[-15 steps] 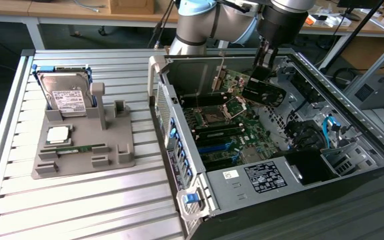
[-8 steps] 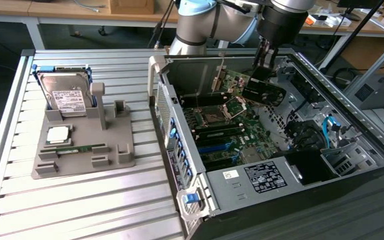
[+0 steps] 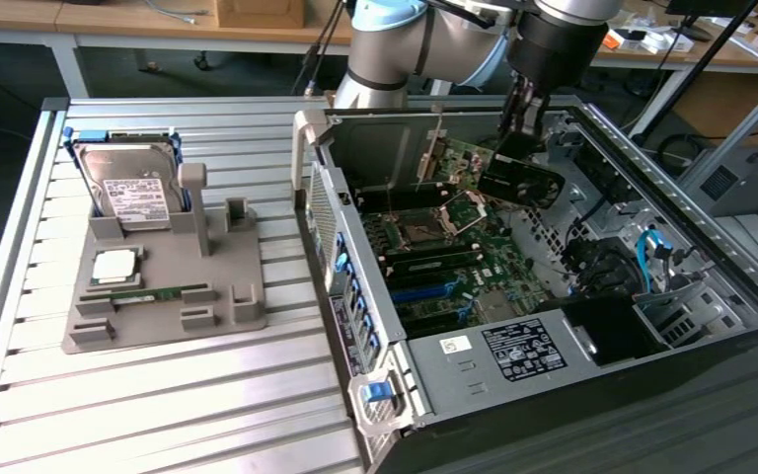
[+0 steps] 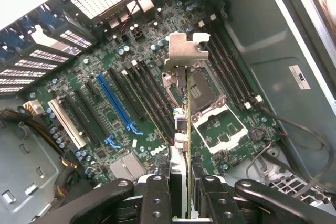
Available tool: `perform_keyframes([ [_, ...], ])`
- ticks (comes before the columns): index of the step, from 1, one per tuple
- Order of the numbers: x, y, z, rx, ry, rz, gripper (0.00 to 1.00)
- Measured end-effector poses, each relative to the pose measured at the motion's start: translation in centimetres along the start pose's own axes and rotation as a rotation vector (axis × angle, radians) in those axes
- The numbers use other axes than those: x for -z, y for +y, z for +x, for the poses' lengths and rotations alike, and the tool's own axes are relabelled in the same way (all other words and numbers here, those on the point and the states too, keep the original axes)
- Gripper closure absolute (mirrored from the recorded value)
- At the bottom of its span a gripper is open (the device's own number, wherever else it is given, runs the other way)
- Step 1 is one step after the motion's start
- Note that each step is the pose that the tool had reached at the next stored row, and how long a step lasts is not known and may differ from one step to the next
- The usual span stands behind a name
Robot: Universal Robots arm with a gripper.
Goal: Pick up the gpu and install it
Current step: 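Insert the gpu into the slot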
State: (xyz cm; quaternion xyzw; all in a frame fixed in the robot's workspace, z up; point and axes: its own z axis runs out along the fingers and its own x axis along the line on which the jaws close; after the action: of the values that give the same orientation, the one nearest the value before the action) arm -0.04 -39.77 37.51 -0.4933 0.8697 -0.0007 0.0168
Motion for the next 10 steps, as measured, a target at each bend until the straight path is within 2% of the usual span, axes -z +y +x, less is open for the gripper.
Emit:
perform_keyframes([
  [10,0.00,0.00,0.00,0.037,-0.0007,-0.0010,0.73],
])
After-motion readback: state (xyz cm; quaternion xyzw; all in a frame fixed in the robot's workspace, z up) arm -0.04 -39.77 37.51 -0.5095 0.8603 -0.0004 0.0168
